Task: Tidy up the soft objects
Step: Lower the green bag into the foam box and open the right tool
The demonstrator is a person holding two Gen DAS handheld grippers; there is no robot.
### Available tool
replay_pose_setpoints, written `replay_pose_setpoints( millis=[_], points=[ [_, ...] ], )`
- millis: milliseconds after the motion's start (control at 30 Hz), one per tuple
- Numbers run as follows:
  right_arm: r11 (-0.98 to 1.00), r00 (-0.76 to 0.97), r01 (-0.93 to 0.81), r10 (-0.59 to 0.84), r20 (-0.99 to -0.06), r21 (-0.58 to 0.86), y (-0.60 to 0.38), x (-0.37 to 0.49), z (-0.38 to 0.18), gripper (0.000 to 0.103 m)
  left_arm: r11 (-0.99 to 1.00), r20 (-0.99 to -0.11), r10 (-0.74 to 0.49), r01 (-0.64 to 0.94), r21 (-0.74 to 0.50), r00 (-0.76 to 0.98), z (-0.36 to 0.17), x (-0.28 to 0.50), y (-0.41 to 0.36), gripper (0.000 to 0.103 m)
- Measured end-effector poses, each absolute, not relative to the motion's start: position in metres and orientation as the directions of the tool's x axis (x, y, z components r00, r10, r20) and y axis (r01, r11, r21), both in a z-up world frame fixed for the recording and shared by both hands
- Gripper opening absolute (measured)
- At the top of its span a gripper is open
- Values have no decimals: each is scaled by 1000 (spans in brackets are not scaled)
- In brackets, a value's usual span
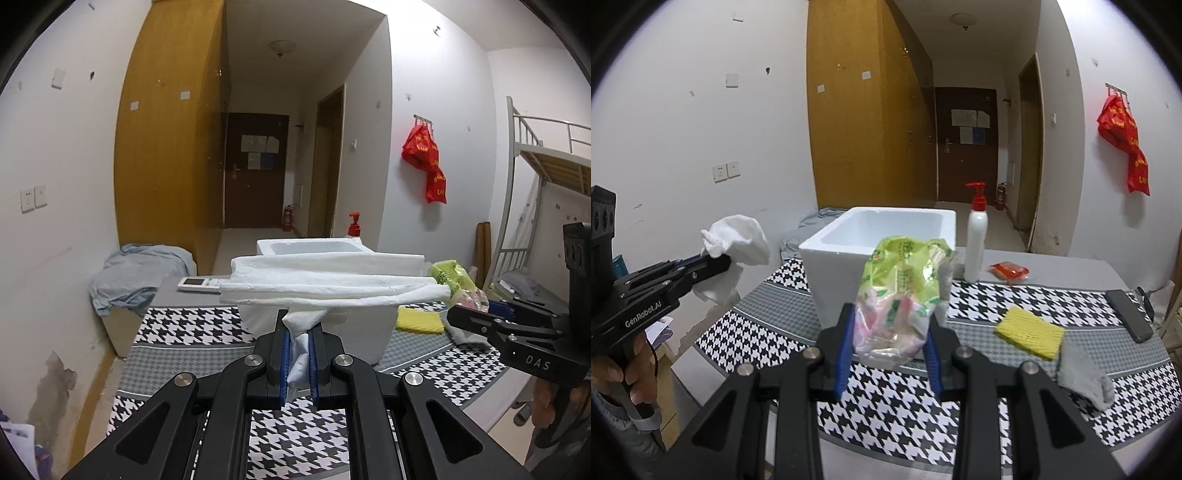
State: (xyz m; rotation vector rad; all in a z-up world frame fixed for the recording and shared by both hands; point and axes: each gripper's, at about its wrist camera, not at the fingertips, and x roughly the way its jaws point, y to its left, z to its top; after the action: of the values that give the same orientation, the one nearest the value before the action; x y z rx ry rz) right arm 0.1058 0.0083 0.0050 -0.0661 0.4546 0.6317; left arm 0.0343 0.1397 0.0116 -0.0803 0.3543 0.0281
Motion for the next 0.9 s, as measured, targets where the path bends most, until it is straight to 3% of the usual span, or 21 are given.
replay_pose_setpoints(
  millis=[900],
  points=[
    [785,698,-616,581,-419,62,49,156,27,38,991,-368,73,-108,-75,927,11,46,170,9]
  ],
)
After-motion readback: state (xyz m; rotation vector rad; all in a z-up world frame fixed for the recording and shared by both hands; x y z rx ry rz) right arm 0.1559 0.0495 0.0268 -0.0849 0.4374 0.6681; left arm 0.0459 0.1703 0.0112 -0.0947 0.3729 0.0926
